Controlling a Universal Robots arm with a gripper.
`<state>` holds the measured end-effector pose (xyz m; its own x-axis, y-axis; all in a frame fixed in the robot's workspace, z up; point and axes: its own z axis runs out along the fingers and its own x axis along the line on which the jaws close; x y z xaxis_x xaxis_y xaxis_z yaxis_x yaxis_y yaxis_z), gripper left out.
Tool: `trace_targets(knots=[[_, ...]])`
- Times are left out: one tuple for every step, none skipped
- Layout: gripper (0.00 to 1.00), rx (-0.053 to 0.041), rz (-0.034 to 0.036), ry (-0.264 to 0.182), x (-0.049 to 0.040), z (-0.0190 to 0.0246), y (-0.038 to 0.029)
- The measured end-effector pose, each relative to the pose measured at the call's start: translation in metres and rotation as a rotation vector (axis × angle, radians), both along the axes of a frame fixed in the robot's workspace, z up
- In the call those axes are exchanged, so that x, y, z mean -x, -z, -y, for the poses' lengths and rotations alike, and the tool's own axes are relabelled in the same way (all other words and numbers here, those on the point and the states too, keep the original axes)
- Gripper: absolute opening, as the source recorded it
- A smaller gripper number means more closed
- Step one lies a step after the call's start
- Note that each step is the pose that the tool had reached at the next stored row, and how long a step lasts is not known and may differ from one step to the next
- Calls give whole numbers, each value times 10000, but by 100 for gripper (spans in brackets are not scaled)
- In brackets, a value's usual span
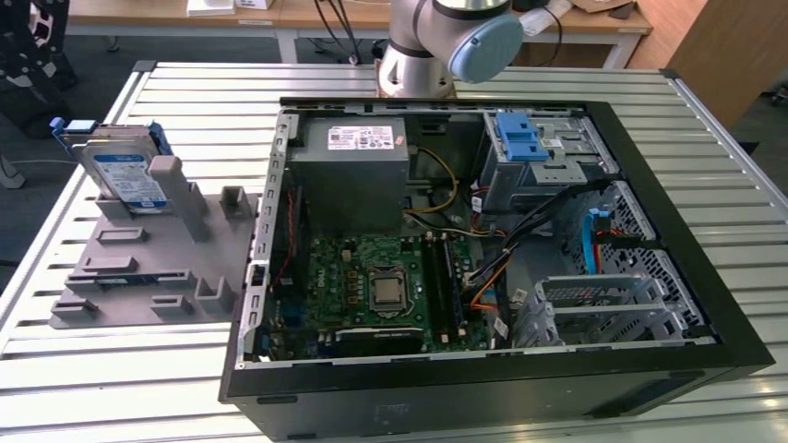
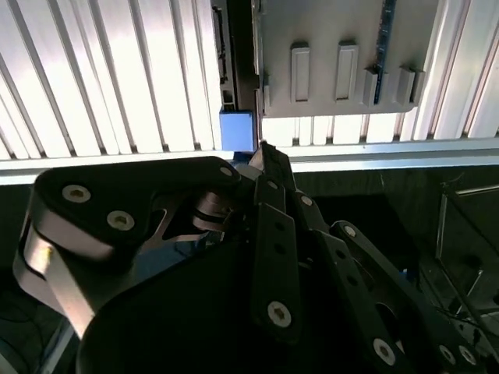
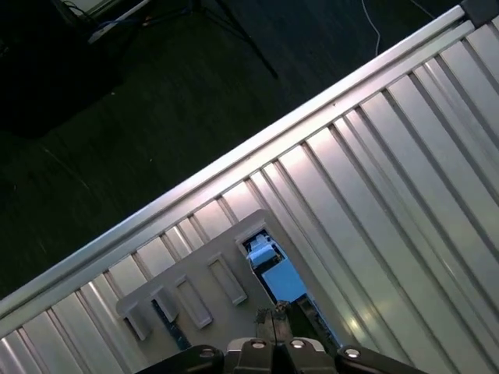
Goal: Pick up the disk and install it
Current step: 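Pick up the disk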
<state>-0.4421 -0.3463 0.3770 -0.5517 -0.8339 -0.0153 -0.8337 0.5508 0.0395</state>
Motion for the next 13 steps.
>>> trace_targets(knots=[[11, -1, 9, -137, 0, -1, 5], [11, -1, 26, -200, 1, -3, 11], [11, 0, 48, -220, 1, -11, 17], [11, 0, 74, -224, 1, -23, 26], [11, 5, 110, -224, 1, -34, 38], [11, 9, 143, -225, 1, -42, 49], [11, 10, 160, -246, 1, -45, 56], [11, 9, 168, -337, 0, -45, 61], [11, 8, 171, -499, 0, -45, 65], [11, 7, 174, -679, 0, -45, 69], [11, 6, 177, -857, 1, -46, 74], [11, 4, 181, -1037, 1, -45, 78], [11, 3, 184, -1218, 0, -45, 83]])
